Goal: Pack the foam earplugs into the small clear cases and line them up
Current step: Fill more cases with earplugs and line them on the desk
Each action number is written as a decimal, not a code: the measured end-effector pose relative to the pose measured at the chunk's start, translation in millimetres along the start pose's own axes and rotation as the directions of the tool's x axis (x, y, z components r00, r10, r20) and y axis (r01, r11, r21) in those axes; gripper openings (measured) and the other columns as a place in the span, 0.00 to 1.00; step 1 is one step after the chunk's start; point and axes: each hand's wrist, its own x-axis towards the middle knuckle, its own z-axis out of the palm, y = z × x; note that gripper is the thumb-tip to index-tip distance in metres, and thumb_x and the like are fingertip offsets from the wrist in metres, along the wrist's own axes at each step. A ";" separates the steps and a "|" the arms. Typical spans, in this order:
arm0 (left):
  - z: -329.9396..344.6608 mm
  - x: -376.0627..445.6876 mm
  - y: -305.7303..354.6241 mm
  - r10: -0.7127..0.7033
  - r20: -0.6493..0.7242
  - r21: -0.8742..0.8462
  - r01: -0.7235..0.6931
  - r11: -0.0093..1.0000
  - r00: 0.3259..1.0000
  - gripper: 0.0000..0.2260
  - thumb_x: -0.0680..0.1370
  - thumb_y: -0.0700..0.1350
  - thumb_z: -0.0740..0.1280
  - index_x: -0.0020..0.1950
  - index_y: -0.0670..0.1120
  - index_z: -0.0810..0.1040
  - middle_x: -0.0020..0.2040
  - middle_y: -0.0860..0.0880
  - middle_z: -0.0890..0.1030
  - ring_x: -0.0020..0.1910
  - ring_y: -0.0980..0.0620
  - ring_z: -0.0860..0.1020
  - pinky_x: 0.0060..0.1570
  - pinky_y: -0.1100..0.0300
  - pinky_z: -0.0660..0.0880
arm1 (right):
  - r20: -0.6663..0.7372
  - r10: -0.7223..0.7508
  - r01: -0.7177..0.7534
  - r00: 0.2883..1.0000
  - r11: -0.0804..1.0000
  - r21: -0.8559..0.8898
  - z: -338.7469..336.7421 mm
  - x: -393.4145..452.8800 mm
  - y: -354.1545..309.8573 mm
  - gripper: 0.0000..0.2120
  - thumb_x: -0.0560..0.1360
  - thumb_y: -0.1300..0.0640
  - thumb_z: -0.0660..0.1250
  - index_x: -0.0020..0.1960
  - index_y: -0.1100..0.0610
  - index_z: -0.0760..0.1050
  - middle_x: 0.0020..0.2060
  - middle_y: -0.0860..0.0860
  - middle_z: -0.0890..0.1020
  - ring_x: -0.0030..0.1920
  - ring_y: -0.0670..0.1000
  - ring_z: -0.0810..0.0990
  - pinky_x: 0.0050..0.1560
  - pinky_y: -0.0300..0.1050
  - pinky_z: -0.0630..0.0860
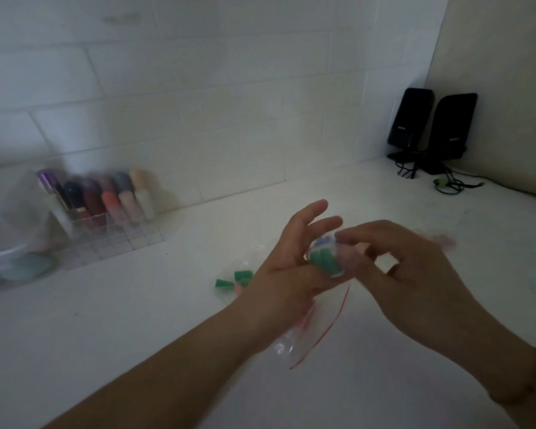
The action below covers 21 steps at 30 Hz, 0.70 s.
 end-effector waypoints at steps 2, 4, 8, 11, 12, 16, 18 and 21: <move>1.5 -3.2 -3.1 0.059 0.066 0.170 -0.070 0.983 0.996 0.35 0.71 0.38 0.69 0.73 0.59 0.62 0.73 0.53 0.67 0.69 0.40 0.71 0.65 0.41 0.71 | 0.062 0.010 -0.012 0.998 1.000 0.020 1.6 -1.5 -0.4 0.10 0.71 0.42 0.68 0.49 0.45 0.81 0.45 0.37 0.80 0.46 0.41 0.77 0.40 0.26 0.69; 0.6 -6.4 -3.7 0.115 0.105 0.296 -0.142 0.945 0.988 0.36 0.76 0.33 0.64 0.75 0.63 0.56 0.76 0.58 0.61 0.72 0.42 0.68 0.67 0.39 0.68 | 0.087 0.035 -0.040 0.996 0.998 0.057 -0.1 -1.9 -1.6 0.06 0.70 0.46 0.71 0.47 0.44 0.81 0.44 0.33 0.79 0.45 0.39 0.77 0.41 0.26 0.69; 1.0 -11.5 -3.7 0.196 0.175 0.438 -0.254 0.862 0.965 0.36 0.79 0.33 0.59 0.77 0.61 0.48 0.78 0.61 0.54 0.75 0.48 0.64 0.69 0.41 0.66 | 0.137 0.058 -0.068 0.989 0.995 0.068 -1.1 -2.8 -5.8 0.02 0.69 0.50 0.72 0.41 0.44 0.80 0.44 0.34 0.81 0.45 0.39 0.77 0.42 0.30 0.67; 7.0 -12.6 -0.6 0.227 0.194 0.414 -0.289 0.863 0.954 0.33 0.79 0.30 0.60 0.76 0.53 0.50 0.69 0.68 0.69 0.58 0.57 0.79 0.55 0.58 0.77 | 0.133 0.044 -0.063 0.990 0.987 0.149 -9.0 0.4 -9.7 0.05 0.67 0.52 0.74 0.42 0.44 0.80 0.45 0.35 0.82 0.47 0.39 0.80 0.48 0.39 0.73; 7.6 -11.4 0.4 0.242 0.168 0.442 -0.293 0.848 0.956 0.32 0.78 0.30 0.62 0.75 0.52 0.53 0.66 0.68 0.72 0.53 0.58 0.81 0.52 0.61 0.78 | 0.095 0.056 -0.080 0.994 0.962 0.262 -14.2 3.4 -8.4 0.07 0.66 0.53 0.74 0.43 0.46 0.81 0.44 0.40 0.84 0.47 0.41 0.81 0.49 0.41 0.76; -7.2 -2.1 2.8 0.487 0.077 0.763 -0.365 0.533 0.870 0.23 0.74 0.38 0.71 0.67 0.49 0.72 0.64 0.54 0.75 0.58 0.54 0.79 0.58 0.61 0.74 | -0.018 0.226 -0.172 0.974 0.789 0.589 -34.7 20.1 22.5 0.11 0.68 0.62 0.71 0.50 0.58 0.80 0.42 0.56 0.85 0.41 0.53 0.82 0.42 0.39 0.81; -11.7 5.5 6.1 0.519 0.085 0.897 -0.292 0.331 0.850 0.14 0.74 0.42 0.71 0.58 0.51 0.78 0.55 0.57 0.79 0.54 0.61 0.77 0.55 0.69 0.72 | 0.043 0.305 -0.294 0.951 0.860 0.417 -30.9 23.4 48.7 0.11 0.72 0.69 0.69 0.54 0.62 0.80 0.39 0.56 0.84 0.37 0.53 0.81 0.40 0.38 0.81; -11.9 18.4 8.5 0.356 0.058 0.970 -0.138 0.203 0.933 0.08 0.74 0.47 0.71 0.53 0.54 0.80 0.49 0.61 0.79 0.48 0.63 0.76 0.50 0.72 0.68 | 0.100 0.352 -0.363 0.931 0.924 0.121 -15.8 23.2 77.2 0.08 0.73 0.64 0.72 0.52 0.58 0.79 0.36 0.52 0.83 0.34 0.52 0.82 0.43 0.49 0.81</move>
